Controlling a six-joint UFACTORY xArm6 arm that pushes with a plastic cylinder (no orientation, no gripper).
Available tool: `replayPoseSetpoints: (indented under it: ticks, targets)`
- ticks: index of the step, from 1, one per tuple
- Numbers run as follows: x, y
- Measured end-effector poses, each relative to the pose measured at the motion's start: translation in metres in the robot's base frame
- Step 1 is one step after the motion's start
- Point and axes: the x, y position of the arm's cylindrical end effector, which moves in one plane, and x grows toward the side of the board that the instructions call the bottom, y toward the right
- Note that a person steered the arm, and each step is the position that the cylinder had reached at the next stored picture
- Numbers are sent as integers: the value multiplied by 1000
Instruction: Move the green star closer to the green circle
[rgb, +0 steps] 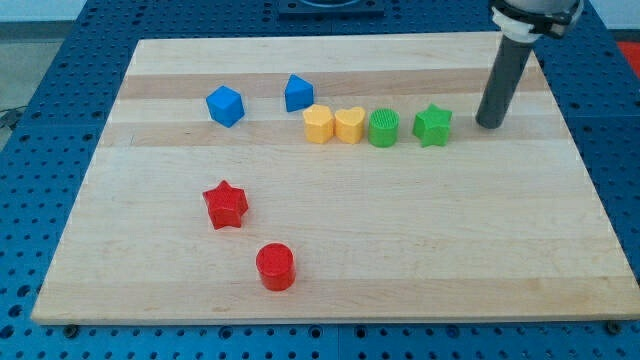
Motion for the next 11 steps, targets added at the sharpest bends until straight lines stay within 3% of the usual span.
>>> replayPoseSetpoints:
  ticks: [9,11]
  targets:
    - [8,-55]
    - [7,-34]
